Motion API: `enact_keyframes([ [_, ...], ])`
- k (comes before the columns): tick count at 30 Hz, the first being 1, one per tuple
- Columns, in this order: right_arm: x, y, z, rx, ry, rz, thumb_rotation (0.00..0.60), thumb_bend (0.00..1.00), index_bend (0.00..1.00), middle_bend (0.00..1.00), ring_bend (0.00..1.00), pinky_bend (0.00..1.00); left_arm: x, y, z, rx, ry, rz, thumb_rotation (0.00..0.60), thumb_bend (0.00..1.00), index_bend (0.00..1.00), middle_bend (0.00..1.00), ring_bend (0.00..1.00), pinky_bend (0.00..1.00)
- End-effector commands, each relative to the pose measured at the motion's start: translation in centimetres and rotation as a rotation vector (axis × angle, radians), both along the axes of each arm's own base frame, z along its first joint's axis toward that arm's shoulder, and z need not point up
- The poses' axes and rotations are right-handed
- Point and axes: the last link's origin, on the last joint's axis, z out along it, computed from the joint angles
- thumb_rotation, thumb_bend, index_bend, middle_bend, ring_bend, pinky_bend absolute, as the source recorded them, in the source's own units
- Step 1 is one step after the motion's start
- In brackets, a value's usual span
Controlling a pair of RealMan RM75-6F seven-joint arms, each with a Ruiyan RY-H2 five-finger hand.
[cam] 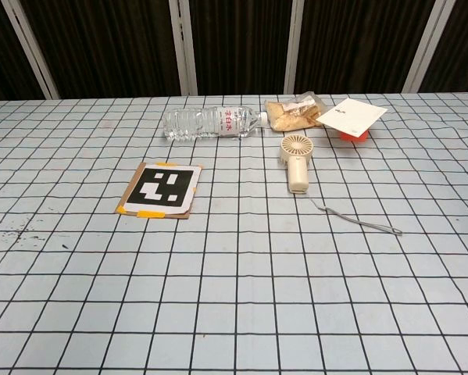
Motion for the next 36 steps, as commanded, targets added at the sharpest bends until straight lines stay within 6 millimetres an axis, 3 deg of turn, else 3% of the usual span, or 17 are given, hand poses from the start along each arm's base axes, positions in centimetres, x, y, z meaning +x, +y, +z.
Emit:
enact_keyframes([
  [1,0.0,0.0,0.0,0.000,-0.002,0.001,0.600,0.51,0.00,0.00,0.00,0.02,0.0,0.0,0.0,0.001,0.000,-0.001,0.600,0.09,0.00,0.00,0.00,0.00],
  [8,0.3,-0.3,-0.1,-0.001,-0.017,0.009,0.600,0.51,0.00,0.00,0.00,0.03,0.1,-0.1,0.0,0.001,0.000,-0.004,0.600,0.09,0.00,0.00,0.00,0.00],
  [10,0.8,-0.7,-0.3,-0.002,-0.038,0.023,0.600,0.51,0.00,0.03,0.04,0.09,0.1,-0.2,0.1,0.001,-0.001,-0.005,0.600,0.09,0.00,0.00,0.00,0.00],
  [12,1.4,-1.2,-0.4,-0.005,-0.051,0.044,0.600,0.51,0.00,0.14,0.18,0.26,0.1,-0.1,0.1,0.002,-0.004,-0.006,0.600,0.09,0.00,0.00,0.00,0.00],
  [14,2.4,-2.2,-0.7,-0.009,-0.063,0.068,0.600,0.51,0.00,0.33,0.39,0.49,0.0,-0.1,0.1,0.000,-0.011,-0.003,0.600,0.09,0.00,0.00,0.00,0.00],
  [20,5.7,-6.9,-3.0,0.028,-0.121,0.076,0.600,0.51,0.00,0.70,0.75,0.78,0.1,0.1,0.1,-0.007,-0.017,-0.013,0.600,0.09,0.00,0.00,0.00,0.00],
  [22,6.6,-8.2,-4.2,0.050,-0.129,0.071,0.600,0.52,0.00,0.76,0.81,0.82,0.1,0.1,0.2,-0.010,-0.020,-0.014,0.600,0.09,0.00,0.00,0.00,0.00],
  [29,10.3,-12.1,-9.0,0.155,-0.084,0.082,0.600,0.75,0.00,0.82,0.88,0.87,-0.1,0.3,0.5,-0.008,-0.034,0.000,0.600,0.09,0.00,0.00,0.00,0.00],
  [36,12.6,-14.5,-13.1,0.228,-0.076,0.059,0.600,0.81,0.00,0.82,0.88,0.87,-0.1,0.4,0.8,-0.013,-0.045,0.008,0.600,0.09,0.00,0.00,0.00,0.00],
])
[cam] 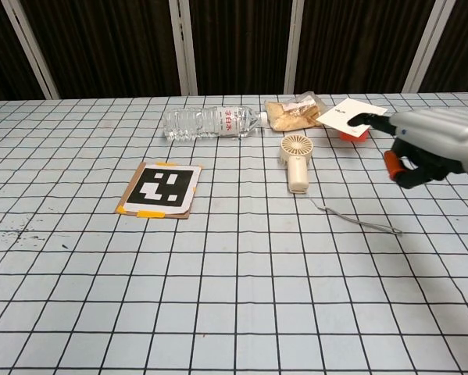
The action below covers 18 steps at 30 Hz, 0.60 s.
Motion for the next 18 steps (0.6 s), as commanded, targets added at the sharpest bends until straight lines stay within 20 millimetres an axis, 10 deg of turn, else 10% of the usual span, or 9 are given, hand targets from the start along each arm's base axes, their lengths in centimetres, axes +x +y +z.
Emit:
enact_keyframes([
  [1,1.3,-1.5,-2.4,0.038,0.017,-0.004,0.600,0.82,0.00,0.82,0.88,0.87,0.0,0.1,0.1,-0.003,-0.006,0.002,0.600,0.09,0.00,0.00,0.00,0.00],
  [18,1.6,-4.7,-7.0,0.076,0.049,-0.083,0.600,0.82,0.00,0.82,0.89,0.87,-0.3,0.5,0.3,-0.024,-0.046,0.039,0.600,0.09,0.00,0.00,0.00,0.00],
])
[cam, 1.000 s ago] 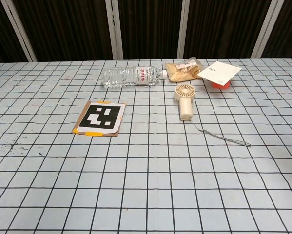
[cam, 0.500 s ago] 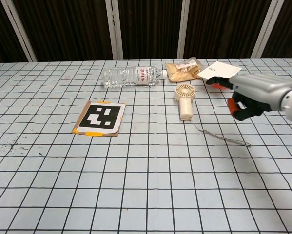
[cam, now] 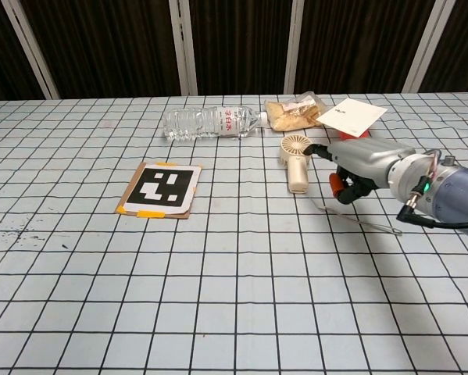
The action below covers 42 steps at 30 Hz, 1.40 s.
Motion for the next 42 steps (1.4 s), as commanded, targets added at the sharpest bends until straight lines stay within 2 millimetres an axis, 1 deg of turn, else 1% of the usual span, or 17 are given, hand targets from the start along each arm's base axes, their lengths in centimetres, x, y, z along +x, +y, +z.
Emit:
enact_keyframes([
  [1,0.0,-0.3,-0.5,0.005,-0.011,-0.013,0.600,0.82,0.00,0.82,0.89,0.87,0.0,0.0,0.0,-0.001,-0.002,0.000,0.600,0.09,0.00,0.00,0.00,0.00],
  [31,0.4,-1.2,-1.5,-0.002,-0.017,-0.031,0.600,0.82,0.00,0.82,0.89,0.87,0.0,0.3,0.0,-0.002,-0.013,0.012,0.600,0.09,0.00,0.00,0.00,0.00],
  [42,0.0,-0.9,-1.9,0.008,-0.013,-0.047,0.600,0.82,0.00,0.82,0.89,0.87,0.0,0.3,0.0,-0.002,-0.017,0.013,0.600,0.09,0.00,0.00,0.00,0.00],
])
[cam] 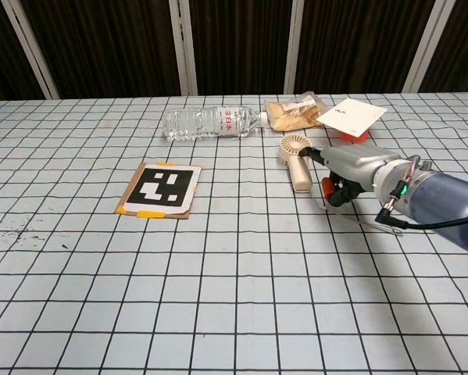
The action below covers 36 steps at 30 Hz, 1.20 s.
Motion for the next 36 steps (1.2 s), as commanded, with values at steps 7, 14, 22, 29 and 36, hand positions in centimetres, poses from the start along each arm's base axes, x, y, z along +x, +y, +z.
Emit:
enact_keyframes([
  [7,0.2,0.4,-0.4,0.008,-0.013,0.004,0.600,0.82,0.00,0.82,0.89,0.87,0.0,0.0,0.0,0.001,-0.003,0.002,0.600,0.09,0.00,0.00,0.00,0.00],
  [14,1.0,0.4,-0.2,-0.007,-0.032,0.025,0.600,0.82,0.00,0.82,0.89,0.87,0.0,0.0,0.0,0.002,-0.005,0.002,0.600,0.09,0.00,0.00,0.00,0.00],
  [22,0.7,0.6,-0.4,0.000,-0.022,0.013,0.600,0.82,0.00,0.82,0.88,0.87,0.0,0.0,0.0,0.000,-0.007,0.002,0.600,0.09,0.00,0.00,0.00,0.00],
  [29,0.9,0.3,-0.1,-0.016,-0.037,0.015,0.600,0.82,0.00,0.82,0.89,0.87,0.0,0.0,0.0,-0.001,-0.010,0.005,0.600,0.09,0.00,0.00,0.00,0.00],
  [36,1.1,0.3,0.1,-0.024,-0.050,0.021,0.600,0.82,0.00,0.82,0.89,0.87,0.0,0.0,0.0,0.000,-0.010,0.006,0.600,0.09,0.00,0.00,0.00,0.00],
])
